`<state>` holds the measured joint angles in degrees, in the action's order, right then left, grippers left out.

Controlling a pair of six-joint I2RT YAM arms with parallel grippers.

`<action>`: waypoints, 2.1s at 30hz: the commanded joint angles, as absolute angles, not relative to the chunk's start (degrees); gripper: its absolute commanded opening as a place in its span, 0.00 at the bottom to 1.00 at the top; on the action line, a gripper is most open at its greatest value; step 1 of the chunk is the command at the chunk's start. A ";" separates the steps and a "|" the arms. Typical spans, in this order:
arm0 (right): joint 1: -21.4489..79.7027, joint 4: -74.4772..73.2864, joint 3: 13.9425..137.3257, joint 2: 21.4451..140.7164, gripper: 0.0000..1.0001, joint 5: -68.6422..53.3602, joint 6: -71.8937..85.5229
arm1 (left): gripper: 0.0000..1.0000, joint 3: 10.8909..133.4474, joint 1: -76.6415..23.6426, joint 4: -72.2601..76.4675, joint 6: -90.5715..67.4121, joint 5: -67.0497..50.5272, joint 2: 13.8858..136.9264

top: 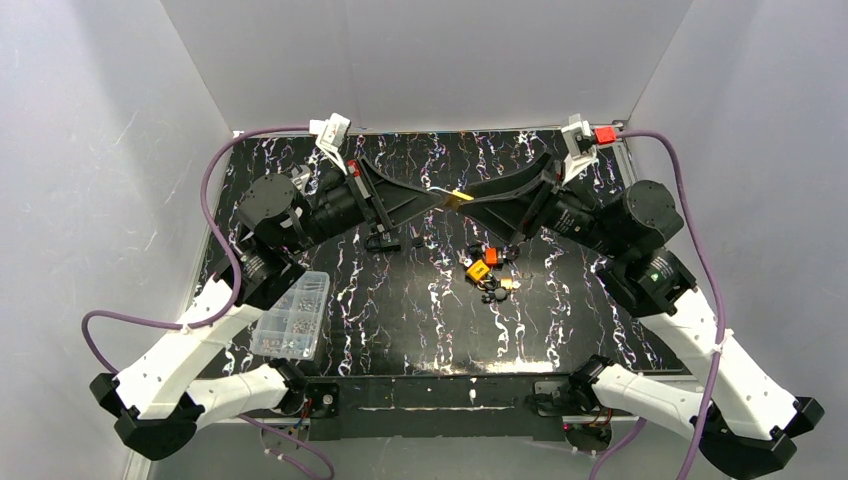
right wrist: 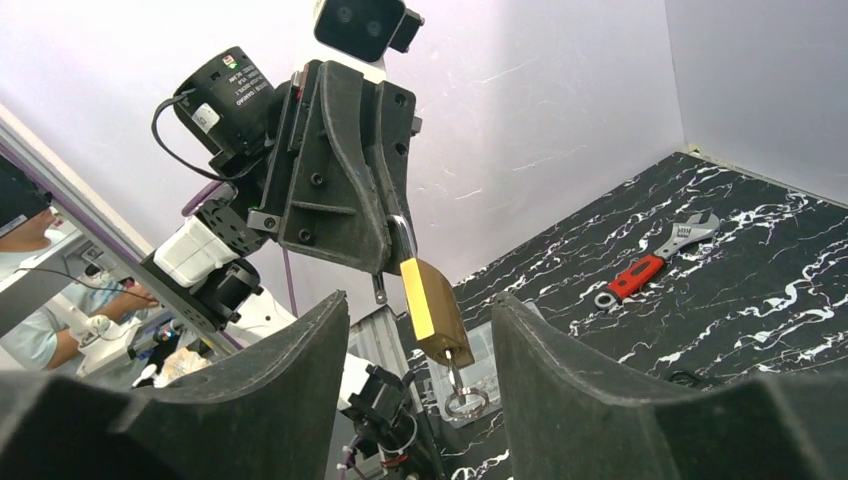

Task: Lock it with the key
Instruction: Lock the lock.

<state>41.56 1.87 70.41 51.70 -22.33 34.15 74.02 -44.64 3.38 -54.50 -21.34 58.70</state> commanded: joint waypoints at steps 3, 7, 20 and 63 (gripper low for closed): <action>42.71 3.61 73.16 53.06 0.54 -22.85 31.15 | 0.00 77.25 -45.01 5.71 -55.96 -19.96 58.72; 43.03 3.67 73.04 53.47 0.50 -23.66 31.13 | 0.00 77.07 -45.02 5.56 -55.90 -19.30 58.28; 43.48 2.95 72.86 53.35 0.09 -22.53 32.58 | 0.00 75.60 -45.10 5.12 -55.06 -19.42 57.78; 43.51 -3.82 72.90 52.56 0.01 -39.65 38.66 | 0.23 80.28 -45.01 -18.04 -37.85 -31.64 54.34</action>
<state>43.40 -4.99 71.05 53.63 -39.33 38.85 78.76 -44.82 -18.46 -38.54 -30.30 55.07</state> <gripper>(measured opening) 0.112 0.248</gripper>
